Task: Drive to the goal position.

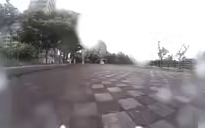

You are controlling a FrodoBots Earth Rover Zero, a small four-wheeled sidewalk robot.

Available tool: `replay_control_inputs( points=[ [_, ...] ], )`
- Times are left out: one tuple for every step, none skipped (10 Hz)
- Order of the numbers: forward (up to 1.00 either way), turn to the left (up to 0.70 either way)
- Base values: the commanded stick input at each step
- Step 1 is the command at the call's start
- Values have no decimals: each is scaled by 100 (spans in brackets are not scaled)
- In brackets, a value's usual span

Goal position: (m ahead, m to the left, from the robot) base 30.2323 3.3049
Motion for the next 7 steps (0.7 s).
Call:
replay_control_inputs(
  points=[
    [100,0],
    [100,0],
    [100,0],
    [100,0],
    [100,0],
    [100,0],
    [100,0]
  ],
)
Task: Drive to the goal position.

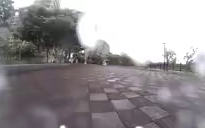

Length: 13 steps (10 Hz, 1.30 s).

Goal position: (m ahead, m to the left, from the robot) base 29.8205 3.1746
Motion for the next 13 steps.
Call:
replay_control_inputs(
  points=[
    [100,0],
    [100,0],
    [100,0],
    [100,-13],
    [100,-36],
    [100,-40],
    [100,-40],
    [100,-40],
    [100,-40],
    [100,-40],
    [100,-40],
    [100,-40],
    [100,-38]
  ],
)
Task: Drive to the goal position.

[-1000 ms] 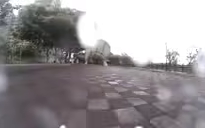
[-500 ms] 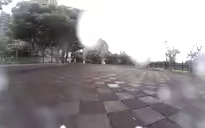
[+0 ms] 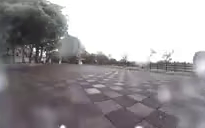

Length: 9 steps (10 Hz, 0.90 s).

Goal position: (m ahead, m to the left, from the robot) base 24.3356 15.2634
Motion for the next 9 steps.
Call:
replay_control_inputs(
  points=[
    [100,-16],
    [100,0],
    [100,0],
    [100,0],
    [100,0],
    [100,0],
    [100,0],
    [100,0],
    [100,0]
  ],
)
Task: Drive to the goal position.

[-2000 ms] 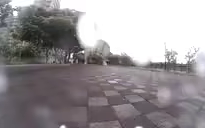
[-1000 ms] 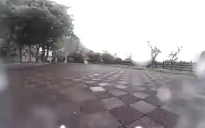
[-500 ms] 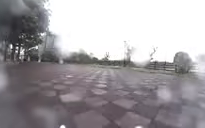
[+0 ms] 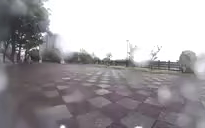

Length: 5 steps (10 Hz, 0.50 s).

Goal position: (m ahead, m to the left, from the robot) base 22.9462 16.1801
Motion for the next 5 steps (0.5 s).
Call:
replay_control_inputs(
  points=[
    [100,0],
    [100,0],
    [100,0],
    [100,0],
    [100,0]
  ],
)
